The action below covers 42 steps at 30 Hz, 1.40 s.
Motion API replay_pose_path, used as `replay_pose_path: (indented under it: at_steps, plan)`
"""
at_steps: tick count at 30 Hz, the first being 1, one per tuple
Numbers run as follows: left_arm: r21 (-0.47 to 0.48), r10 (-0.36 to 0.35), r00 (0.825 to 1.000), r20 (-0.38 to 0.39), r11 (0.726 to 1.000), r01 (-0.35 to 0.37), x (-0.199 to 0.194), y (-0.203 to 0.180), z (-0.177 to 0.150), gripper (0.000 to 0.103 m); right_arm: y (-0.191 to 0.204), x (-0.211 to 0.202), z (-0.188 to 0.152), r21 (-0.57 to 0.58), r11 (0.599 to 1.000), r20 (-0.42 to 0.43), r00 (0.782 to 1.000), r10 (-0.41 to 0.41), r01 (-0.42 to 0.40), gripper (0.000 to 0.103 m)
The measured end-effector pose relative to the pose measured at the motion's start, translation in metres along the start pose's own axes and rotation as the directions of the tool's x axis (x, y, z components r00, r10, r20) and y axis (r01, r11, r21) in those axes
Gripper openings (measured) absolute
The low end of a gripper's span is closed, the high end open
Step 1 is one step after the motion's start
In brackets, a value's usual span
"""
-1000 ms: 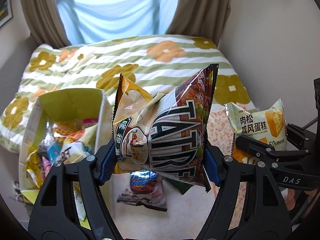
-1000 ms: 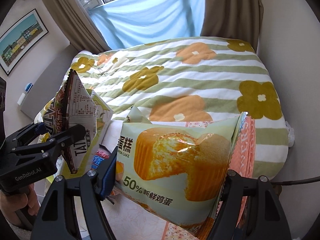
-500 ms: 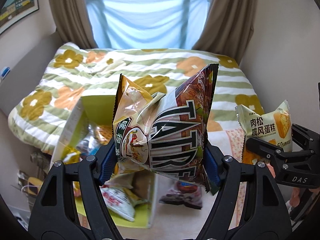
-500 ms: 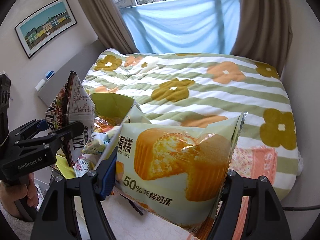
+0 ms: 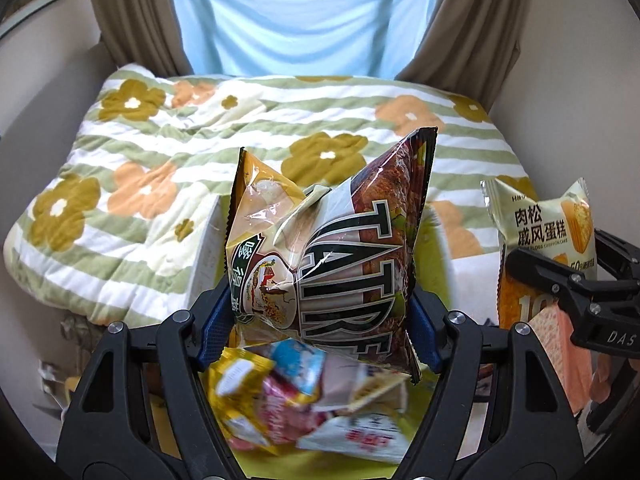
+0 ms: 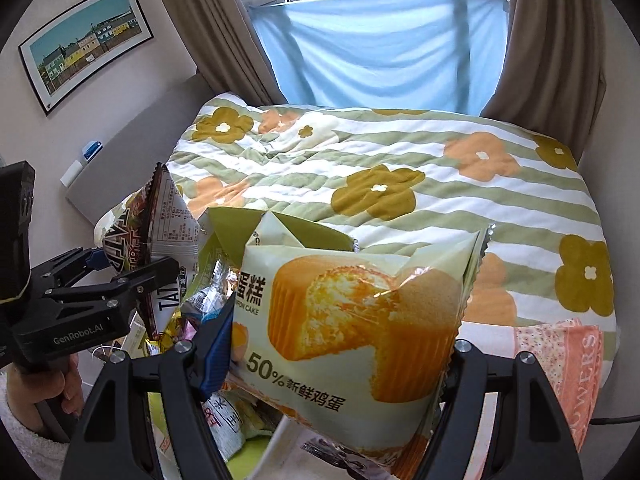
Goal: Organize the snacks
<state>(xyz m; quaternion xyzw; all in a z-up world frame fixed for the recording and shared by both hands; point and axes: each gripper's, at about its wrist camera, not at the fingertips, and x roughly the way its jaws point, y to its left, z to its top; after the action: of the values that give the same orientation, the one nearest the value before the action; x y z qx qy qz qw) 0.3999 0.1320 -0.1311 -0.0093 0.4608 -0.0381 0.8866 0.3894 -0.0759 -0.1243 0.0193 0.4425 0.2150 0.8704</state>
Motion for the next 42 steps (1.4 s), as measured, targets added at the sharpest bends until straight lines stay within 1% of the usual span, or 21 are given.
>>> replay_pose_path:
  at_steps: [6,11,13,15,17,19,22,25,32,34,36,38,39,40,42]
  plan:
    - [0.071,-0.051,0.997,-0.062,0.996,0.056,0.035,0.027,0.003,0.071,0.017,0.035,0.013,0.07,0.997,-0.029,0.999,-0.042,0.044,0.071]
    - [0.105,-0.084,0.991,-0.108,0.99,0.096,0.056,0.039,0.0,0.072,0.02,0.049,0.015,0.119,0.989,-0.049,0.996,-0.079,0.085,0.071]
    - [0.115,-0.085,0.989,-0.118,0.988,0.099,0.061,0.042,-0.002,0.075,0.022,0.053,0.015,0.131,0.986,-0.054,0.994,-0.094,0.1,0.071]
    - [0.113,-0.093,0.987,-0.127,0.988,0.108,0.064,0.046,-0.003,0.084,0.023,0.057,0.015,0.141,0.984,-0.062,0.993,-0.104,0.111,0.071]
    - [0.115,-0.088,0.987,-0.136,0.988,0.104,0.065,0.048,-0.006,0.094,0.024,0.06,0.015,0.147,0.982,-0.072,0.991,-0.111,0.12,0.071]
    - [0.118,-0.088,0.986,-0.142,0.988,0.105,0.064,0.049,-0.009,0.102,0.026,0.064,0.017,0.147,0.981,-0.079,0.99,-0.114,0.124,0.071]
    - [0.094,-0.097,0.985,-0.142,0.989,0.111,0.058,0.053,-0.017,0.102,0.027,0.068,0.019,0.141,0.982,-0.085,0.99,-0.113,0.124,0.071]
    - [0.064,-0.092,0.988,-0.126,0.993,0.101,0.05,0.059,-0.026,0.102,0.027,0.075,0.021,0.134,0.984,-0.095,0.99,-0.104,0.116,0.071]
    - [0.007,-0.09,0.989,-0.119,0.996,0.091,0.039,0.065,-0.04,0.102,0.036,0.095,0.026,0.093,0.993,-0.131,0.989,-0.065,0.078,0.072]
    - [-0.004,-0.089,0.989,-0.122,0.996,0.09,0.039,0.066,-0.041,0.102,0.04,0.102,0.027,0.083,0.994,-0.142,0.988,-0.052,0.065,0.073]
    - [-0.017,-0.087,0.989,-0.121,0.996,0.086,0.038,0.068,-0.041,0.102,0.043,0.108,0.029,0.061,0.995,-0.151,0.987,-0.063,0.073,0.076]
    - [-0.027,-0.088,0.988,-0.123,0.996,0.086,0.038,0.069,-0.041,0.102,0.046,0.11,0.032,0.027,0.996,-0.135,0.988,-0.081,0.086,0.087]
    - [-0.029,-0.089,0.988,-0.123,0.996,0.086,0.037,0.069,-0.042,0.102,0.047,0.109,0.032,0.013,0.996,-0.122,0.989,-0.085,0.087,0.097]
    - [-0.031,-0.089,0.988,-0.124,0.996,0.086,0.037,0.069,-0.043,0.102,0.047,0.107,0.033,0.003,0.997,-0.108,0.991,-0.082,0.082,0.101]
    - [-0.032,-0.09,0.988,-0.126,0.996,0.086,0.036,0.068,-0.045,0.102,0.048,0.101,0.032,-0.004,0.997,-0.087,0.993,-0.075,0.075,0.101]
